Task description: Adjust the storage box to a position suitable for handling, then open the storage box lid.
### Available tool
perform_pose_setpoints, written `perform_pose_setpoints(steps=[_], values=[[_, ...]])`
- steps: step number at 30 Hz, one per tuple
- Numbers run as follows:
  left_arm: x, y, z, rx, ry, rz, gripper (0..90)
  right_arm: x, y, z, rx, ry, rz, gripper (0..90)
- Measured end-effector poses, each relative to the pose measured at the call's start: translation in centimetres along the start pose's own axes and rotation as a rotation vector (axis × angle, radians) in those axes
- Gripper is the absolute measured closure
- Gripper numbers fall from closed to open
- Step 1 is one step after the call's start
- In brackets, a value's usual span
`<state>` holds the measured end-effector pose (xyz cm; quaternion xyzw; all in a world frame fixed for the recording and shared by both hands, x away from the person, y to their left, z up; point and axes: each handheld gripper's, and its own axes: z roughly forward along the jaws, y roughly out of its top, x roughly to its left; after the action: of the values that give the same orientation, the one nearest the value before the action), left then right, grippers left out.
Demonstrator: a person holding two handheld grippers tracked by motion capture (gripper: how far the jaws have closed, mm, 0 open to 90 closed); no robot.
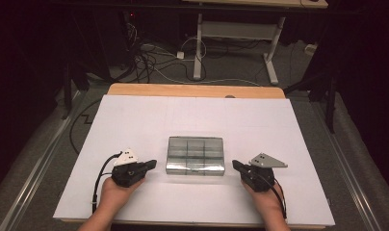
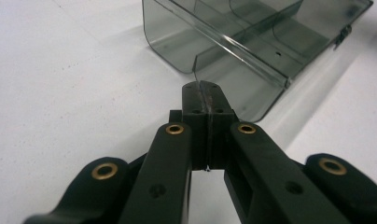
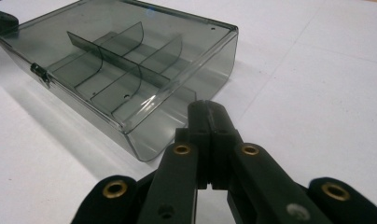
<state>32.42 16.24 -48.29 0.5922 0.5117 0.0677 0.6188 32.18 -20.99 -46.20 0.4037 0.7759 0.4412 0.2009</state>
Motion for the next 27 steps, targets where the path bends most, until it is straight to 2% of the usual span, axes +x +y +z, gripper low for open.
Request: perform_pose_setpoints(steps=[2, 6, 8, 10, 14, 19, 27], values=[[-0.2, 0.0, -0.1, 0.003, -0.012, -0.004, 87.3, 0.2, 0.0, 0.0, -0.001, 0.004, -0.008, 90.0], [-0.1, 0.1, 0.4, -0.008, 0.031, -0.055, 87.1, 0.6, 0.1, 0.2, 0.007, 0.019, -0.031, 90.0], [-0.1, 0.2, 0.4, -0.014, 0.027, -0.066, 87.3, 0.7, 0.1, 0.2, 0.002, 0.021, -0.032, 90.0], [0.0, 0.1, 0.3, -0.008, 0.026, -0.058, 87.2, 0.7, 0.2, 0.1, -0.006, 0.021, -0.033, 90.0], [0.2, 0.2, 0.2, -0.007, 0.009, -0.071, 87.3, 0.9, 0.5, 0.0, -0.020, 0.027, -0.034, 90.0], [0.0, 0.0, 0.2, -0.004, -0.010, -0.051, 87.4, 1.4, 0.8, -0.3, -0.037, 0.027, -0.041, 90.0], [-0.1, 0.1, 0.1, -0.030, -0.027, -0.053, 87.3, 2.6, 1.6, -0.4, -0.064, 0.056, -0.055, 90.0]])
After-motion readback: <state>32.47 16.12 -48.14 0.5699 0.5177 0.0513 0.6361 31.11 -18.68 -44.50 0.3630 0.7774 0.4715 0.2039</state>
